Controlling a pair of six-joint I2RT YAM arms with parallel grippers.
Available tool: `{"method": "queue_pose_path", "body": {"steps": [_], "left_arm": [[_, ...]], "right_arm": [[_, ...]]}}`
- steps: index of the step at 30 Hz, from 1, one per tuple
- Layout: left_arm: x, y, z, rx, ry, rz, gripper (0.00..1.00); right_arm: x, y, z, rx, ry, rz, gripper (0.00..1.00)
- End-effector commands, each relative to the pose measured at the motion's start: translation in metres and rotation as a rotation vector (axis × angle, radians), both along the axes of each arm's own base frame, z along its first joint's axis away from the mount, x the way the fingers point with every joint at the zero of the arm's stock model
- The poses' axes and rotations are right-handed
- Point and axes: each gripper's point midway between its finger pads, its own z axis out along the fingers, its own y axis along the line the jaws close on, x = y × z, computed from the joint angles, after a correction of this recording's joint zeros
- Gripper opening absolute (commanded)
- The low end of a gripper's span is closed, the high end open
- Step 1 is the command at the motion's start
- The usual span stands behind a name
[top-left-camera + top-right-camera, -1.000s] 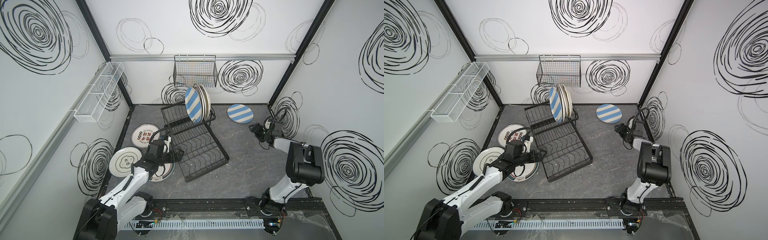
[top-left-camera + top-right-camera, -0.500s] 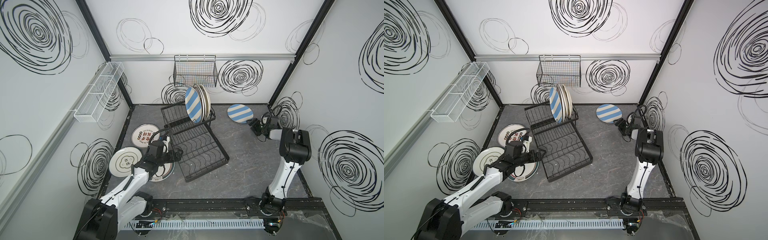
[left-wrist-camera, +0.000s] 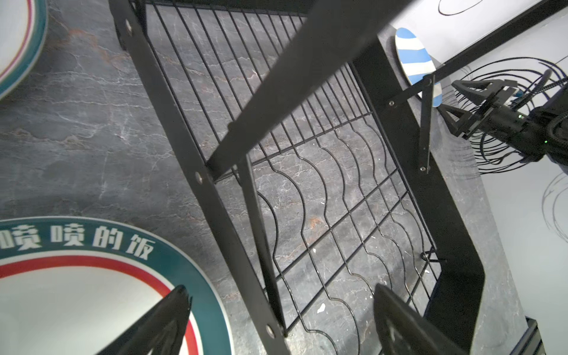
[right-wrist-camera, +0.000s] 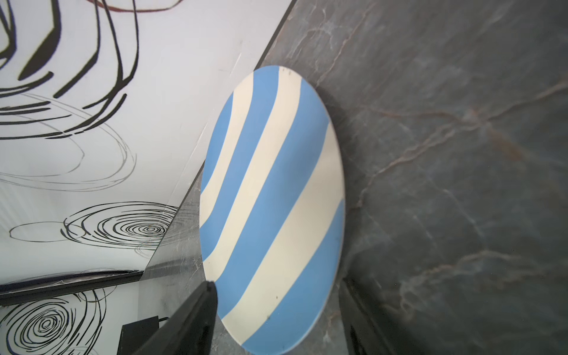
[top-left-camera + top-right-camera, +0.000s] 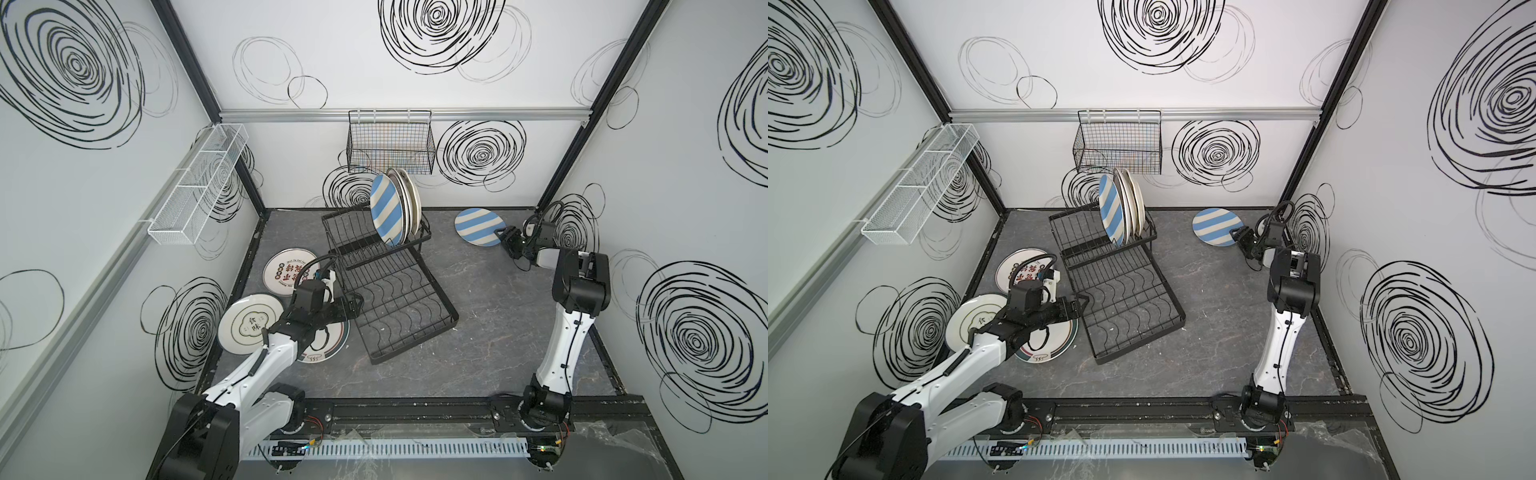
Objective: Load plates into a dish rack
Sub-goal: Pick up the plate from the top-right of the table, then move the dish rack to the center of the table.
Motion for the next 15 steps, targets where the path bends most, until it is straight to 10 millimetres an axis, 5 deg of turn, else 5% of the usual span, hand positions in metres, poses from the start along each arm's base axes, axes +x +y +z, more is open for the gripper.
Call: {"method": "queue_pose_path", "body": {"steps": [1, 8, 15], "left_arm": [[0.013, 0.003, 0.013, -0.011, -0.054, 0.019, 0.96], [0.020, 0.008, 0.017, -0.002, -0.065, 0.031, 0.96], [0.024, 0.010, 0.019, 0.000, -0.072, 0.034, 0.96]], "right_arm": [[-0.018, -0.004, -0.049, 0.036, 0.160, -0.038, 0.62], [-0.020, -0.009, -0.064, 0.133, 0.168, -0.062, 0.27], [-0.015, -0.013, -0.060, 0.183, 0.143, -0.073, 0.07]]}}
